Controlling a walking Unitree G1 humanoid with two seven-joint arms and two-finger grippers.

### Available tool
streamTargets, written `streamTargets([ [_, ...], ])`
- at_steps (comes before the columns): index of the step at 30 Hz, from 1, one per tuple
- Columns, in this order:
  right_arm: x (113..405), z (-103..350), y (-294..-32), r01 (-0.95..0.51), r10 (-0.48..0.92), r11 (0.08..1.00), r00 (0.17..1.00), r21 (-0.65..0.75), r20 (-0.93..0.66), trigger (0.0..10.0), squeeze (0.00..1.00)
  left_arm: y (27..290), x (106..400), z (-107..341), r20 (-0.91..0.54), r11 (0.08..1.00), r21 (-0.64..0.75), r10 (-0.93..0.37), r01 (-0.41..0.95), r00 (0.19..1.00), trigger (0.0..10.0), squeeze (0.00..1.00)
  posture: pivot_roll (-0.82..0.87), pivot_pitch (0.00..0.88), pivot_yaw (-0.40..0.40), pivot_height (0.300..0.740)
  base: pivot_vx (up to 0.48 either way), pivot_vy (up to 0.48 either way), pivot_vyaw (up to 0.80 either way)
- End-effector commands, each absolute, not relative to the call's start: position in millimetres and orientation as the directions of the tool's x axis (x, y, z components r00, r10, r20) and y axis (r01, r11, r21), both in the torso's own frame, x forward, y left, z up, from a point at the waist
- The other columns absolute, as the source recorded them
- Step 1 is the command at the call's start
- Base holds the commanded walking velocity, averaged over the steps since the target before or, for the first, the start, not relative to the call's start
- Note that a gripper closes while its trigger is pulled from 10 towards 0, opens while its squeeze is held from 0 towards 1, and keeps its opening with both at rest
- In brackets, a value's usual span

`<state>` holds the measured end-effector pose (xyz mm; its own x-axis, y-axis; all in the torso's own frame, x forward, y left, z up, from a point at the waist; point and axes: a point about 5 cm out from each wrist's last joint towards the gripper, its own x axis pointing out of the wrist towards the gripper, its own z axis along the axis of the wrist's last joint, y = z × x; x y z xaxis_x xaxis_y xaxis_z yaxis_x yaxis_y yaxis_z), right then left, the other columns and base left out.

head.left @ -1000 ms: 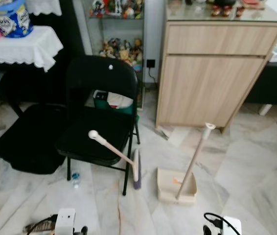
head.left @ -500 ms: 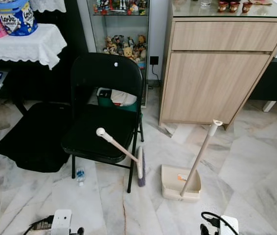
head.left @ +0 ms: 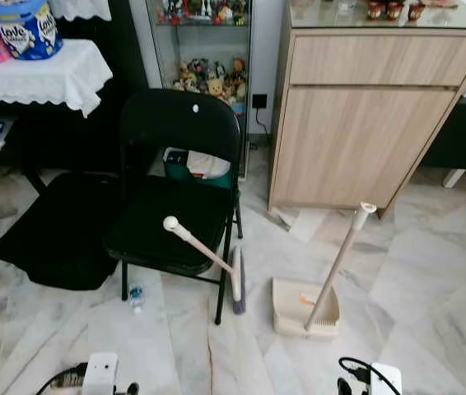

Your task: Sweep floor

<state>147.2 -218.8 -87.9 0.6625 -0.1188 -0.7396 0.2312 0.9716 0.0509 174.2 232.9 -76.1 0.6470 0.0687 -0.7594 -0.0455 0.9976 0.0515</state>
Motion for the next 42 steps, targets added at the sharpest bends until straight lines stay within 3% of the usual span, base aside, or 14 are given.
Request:
streamTargets([
  [1,145.6,-88.8,-218.0,0.240,-0.122,0.969,0.657,0.053,-0.744,10.0,0.00,232.8,170.8,-77.7,-0.765,0.998,0.051,0.067,-0.044,0.641,10.0,0.00,-0.02,0.059,0.053,0.740,0.259,0.000,0.00],
  [14,144.7,-89.4,-218.2,0.249,-0.126,0.967,0.649,0.053,-0.750,10.0,0.00,229.9,176.3,-75.5,-0.750,0.998,0.040,0.055,-0.038,0.659,10.0,0.00,-0.02,0.059,0.051,0.740,0.120,0.000,0.00],
  [27,144.9,-89.7,-218.1,0.244,-0.120,0.968,0.645,0.054,-0.755,10.0,0.00,228.9,179.1,-74.6,-0.745,0.997,0.035,0.070,-0.066,0.664,10.0,0.00,-0.02,0.061,0.050,0.740,0.000,0.000,-0.73],
  [36,144.5,-89.3,-219.0,0.244,-0.126,0.968,0.650,0.049,-0.750,10.0,0.00,233.3,203.0,-59.5,-0.657,0.988,-0.012,0.107,-0.153,0.746,10.0,0.00,-0.02,0.067,0.045,0.740,0.000,0.000,0.00],
  [37,144.2,-89.4,-219.2,0.243,-0.125,0.969,0.649,0.049,-0.750,10.0,0.00,233.2,208.6,-55.6,-0.634,0.988,-0.026,0.101,-0.152,0.767,10.0,0.95,-0.02,0.067,0.044,0.740,0.000,0.000,0.00],
  [42,143.6,-89.5,-219.6,0.241,-0.125,0.969,0.648,0.047,-0.751,10.0,0.00,230.8,223.9,-45.0,-0.572,0.988,-0.062,0.079,-0.139,0.816,10.0,1.00,-0.02,0.065,0.044,0.740,0.000,0.000,0.00],
])
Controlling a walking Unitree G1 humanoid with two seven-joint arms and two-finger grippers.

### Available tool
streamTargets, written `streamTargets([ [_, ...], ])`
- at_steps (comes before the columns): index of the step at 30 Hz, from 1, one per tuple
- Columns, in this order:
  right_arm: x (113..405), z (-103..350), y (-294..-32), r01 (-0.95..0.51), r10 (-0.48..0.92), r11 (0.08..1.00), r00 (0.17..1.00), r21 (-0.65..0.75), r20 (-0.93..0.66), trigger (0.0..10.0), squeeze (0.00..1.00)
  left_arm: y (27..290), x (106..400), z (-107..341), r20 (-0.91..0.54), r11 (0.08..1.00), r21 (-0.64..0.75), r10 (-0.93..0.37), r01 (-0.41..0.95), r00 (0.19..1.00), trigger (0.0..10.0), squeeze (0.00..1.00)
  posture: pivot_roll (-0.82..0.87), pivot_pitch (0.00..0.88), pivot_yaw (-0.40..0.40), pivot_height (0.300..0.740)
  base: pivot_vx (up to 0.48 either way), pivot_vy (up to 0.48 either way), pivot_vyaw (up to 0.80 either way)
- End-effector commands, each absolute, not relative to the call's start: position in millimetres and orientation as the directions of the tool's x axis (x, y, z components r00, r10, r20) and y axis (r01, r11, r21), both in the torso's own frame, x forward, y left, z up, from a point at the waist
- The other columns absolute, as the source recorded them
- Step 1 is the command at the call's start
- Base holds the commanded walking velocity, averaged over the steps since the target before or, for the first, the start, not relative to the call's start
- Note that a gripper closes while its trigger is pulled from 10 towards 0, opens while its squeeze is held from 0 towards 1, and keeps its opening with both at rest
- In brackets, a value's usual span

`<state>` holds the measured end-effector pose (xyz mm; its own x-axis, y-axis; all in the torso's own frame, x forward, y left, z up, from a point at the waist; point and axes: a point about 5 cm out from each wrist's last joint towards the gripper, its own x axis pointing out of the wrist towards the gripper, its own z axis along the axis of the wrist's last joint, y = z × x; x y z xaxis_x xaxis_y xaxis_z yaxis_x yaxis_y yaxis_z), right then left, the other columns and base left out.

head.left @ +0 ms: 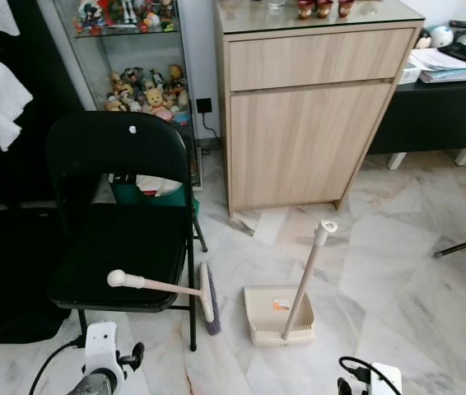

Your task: Sweep floor

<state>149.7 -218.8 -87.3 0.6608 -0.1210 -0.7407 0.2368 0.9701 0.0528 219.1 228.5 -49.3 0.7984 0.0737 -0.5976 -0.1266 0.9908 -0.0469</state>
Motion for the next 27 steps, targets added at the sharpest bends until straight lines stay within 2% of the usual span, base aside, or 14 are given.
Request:
streamTargets([
  [1,143.5,-89.5,-219.7,0.241,-0.125,0.969,0.648,0.047,-0.751,10.0,0.00,230.7,227.7,-42.2,-0.558,0.987,-0.073,0.080,-0.144,0.826,10.0,1.00,-0.02,0.065,0.044,0.740,0.000,0.000,0.00],
  [4,143.4,-89.5,-219.7,0.240,-0.124,0.970,0.647,0.046,-0.752,10.0,0.00,227.3,242.3,-31.1,-0.497,0.985,-0.104,0.068,-0.137,0.865,10.0,1.00,-0.03,0.061,0.044,0.740,0.000,0.000,0.00],
  [10,143.0,-89.8,-219.2,0.239,-0.124,0.970,0.646,0.045,-0.753,10.0,0.00,220.3,251.1,-24.0,-0.453,0.989,-0.109,0.040,-0.099,0.891,10.0,1.00,-0.03,0.051,0.048,0.740,0.000,0.000,0.00],
  [16,142.0,-90.2,-219.2,0.235,-0.121,0.971,0.644,0.045,-0.755,10.0,0.00,214.9,247.1,-22.5,-0.407,0.993,-0.114,-0.035,-0.013,0.913,10.0,1.00,-0.03,0.043,0.051,0.740,0.000,0.000,0.00],
  [27,141.0,-90.6,-218.5,0.231,-0.117,0.972,0.644,0.045,-0.756,10.0,0.00,217.2,249.6,-16.2,-0.362,0.992,-0.127,-0.060,0.014,0.930,10.0,1.00,-0.03,0.037,0.054,0.740,0.000,0.000,0.00],
])
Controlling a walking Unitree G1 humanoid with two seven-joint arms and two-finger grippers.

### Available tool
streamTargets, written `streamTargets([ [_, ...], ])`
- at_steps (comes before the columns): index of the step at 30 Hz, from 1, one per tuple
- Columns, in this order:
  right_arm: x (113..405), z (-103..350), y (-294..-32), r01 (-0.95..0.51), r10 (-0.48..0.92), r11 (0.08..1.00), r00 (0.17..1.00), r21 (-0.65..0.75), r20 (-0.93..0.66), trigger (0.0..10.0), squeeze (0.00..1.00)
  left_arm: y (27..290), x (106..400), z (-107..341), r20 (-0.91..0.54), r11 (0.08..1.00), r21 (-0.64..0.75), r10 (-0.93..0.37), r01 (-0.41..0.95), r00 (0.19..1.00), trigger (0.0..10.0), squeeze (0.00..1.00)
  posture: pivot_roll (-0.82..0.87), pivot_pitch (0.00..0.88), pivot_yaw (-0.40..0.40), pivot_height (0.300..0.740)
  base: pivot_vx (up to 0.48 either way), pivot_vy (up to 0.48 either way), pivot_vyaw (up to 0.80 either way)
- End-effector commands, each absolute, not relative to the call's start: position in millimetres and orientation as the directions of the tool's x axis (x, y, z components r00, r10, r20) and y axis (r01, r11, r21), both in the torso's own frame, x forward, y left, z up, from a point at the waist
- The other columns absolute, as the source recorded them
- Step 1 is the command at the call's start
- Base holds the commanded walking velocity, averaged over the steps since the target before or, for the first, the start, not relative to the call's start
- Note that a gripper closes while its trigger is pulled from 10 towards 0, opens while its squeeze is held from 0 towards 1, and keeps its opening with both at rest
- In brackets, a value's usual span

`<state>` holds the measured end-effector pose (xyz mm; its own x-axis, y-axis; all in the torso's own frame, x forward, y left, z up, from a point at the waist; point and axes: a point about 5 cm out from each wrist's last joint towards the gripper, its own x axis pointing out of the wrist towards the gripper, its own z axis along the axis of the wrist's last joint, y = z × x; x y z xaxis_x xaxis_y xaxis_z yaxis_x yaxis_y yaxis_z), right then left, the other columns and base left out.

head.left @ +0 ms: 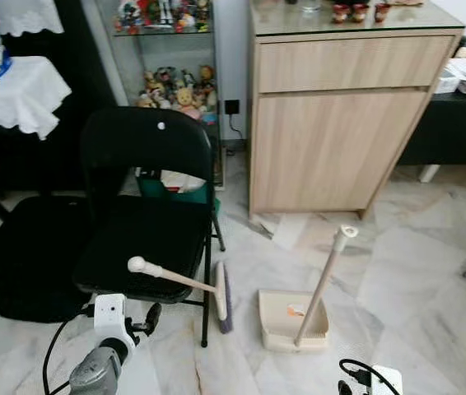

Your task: Sweep floor

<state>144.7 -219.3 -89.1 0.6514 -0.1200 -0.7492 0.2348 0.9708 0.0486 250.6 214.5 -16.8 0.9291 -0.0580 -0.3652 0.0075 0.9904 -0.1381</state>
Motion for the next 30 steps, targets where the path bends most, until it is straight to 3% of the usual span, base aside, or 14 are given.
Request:
streamTargets([
  [1,141.0,-90.6,-218.4,0.230,-0.117,0.972,0.643,0.045,-0.756,10.0,0.00,216.8,251.2,-15.0,-0.358,0.992,-0.126,-0.060,0.016,0.932,10.0,1.00,-0.03,0.037,0.054,0.740,0.000,0.000,0.00],
  [2,141.0,-90.6,-218.3,0.230,-0.117,0.972,0.643,0.045,-0.757,10.0,0.00,215.8,254.0,-12.7,-0.347,0.990,-0.137,-0.064,0.017,0.936,10.0,0.00,-0.03,0.040,0.053,0.740,0.000,0.000,0.00],
  [16,142.2,-90.2,-218.3,0.235,-0.121,0.971,0.646,0.046,-0.754,10.0,0.00,196.1,270.3,5.3,-0.232,0.973,-0.193,-0.173,0.129,0.957,10.0,0.00,-0.02,0.055,0.050,0.740,0.000,0.000,0.00],
  [30,142.8,-90.0,-218.3,0.236,-0.122,0.971,0.647,0.046,-0.753,10.0,0.00,194.8,278.4,11.9,-0.212,0.973,-0.194,-0.166,0.125,0.963,10.0,0.00,-0.03,0.062,0.050,0.740,0.000,0.000,0.00],
])
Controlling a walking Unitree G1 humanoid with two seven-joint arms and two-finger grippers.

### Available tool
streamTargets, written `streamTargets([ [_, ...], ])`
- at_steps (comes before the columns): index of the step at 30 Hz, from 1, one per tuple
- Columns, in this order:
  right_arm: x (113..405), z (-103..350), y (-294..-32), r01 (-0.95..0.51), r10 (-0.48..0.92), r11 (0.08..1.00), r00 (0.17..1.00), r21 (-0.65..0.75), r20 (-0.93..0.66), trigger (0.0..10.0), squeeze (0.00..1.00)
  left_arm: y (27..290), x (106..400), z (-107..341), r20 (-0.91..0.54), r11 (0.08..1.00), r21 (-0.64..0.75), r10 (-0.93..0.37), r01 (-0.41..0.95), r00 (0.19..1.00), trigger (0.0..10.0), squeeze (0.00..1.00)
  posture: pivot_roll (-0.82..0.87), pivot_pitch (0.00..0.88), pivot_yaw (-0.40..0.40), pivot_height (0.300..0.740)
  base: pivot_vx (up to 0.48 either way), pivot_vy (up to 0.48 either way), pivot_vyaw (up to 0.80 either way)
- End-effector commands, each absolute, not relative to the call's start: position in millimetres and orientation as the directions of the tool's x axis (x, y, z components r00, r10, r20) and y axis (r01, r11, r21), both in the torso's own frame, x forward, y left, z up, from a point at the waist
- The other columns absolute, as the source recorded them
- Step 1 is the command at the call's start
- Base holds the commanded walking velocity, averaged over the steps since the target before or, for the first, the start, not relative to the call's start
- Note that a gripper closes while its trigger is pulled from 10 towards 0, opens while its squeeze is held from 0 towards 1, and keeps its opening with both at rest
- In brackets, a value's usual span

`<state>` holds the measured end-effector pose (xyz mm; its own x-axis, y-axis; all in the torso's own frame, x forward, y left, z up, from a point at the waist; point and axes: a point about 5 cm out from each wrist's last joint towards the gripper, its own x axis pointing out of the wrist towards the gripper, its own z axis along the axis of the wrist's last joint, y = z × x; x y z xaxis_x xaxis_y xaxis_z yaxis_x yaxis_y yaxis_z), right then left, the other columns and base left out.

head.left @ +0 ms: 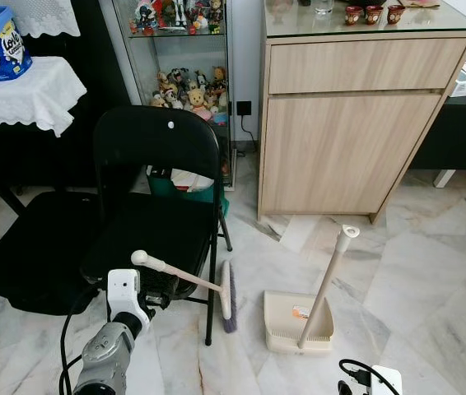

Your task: Sweep floor

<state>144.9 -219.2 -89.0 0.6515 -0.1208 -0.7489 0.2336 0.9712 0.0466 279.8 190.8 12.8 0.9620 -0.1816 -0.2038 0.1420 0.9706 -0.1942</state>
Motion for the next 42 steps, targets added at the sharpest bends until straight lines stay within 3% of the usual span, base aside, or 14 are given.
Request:
streamTargets([
  [1,142.8,-90.0,-218.3,0.236,-0.122,0.971,0.647,0.046,-0.753,10.0,0.00,195.0,278.9,12.3,-0.212,0.973,-0.194,-0.165,0.124,0.963,10.0,0.00,-0.03,0.062,0.050,0.740,0.000,0.000,0.00],
  [42,141.8,-89.9,-220.7,0.242,-0.128,0.969,0.644,0.041,-0.754,10.0,0.00,186.8,307.0,28.1,-0.218,0.978,-0.184,-0.140,0.101,0.966,10.0,0.00,-0.04,0.087,0.046,0.740,0.000,0.000,0.00],
])
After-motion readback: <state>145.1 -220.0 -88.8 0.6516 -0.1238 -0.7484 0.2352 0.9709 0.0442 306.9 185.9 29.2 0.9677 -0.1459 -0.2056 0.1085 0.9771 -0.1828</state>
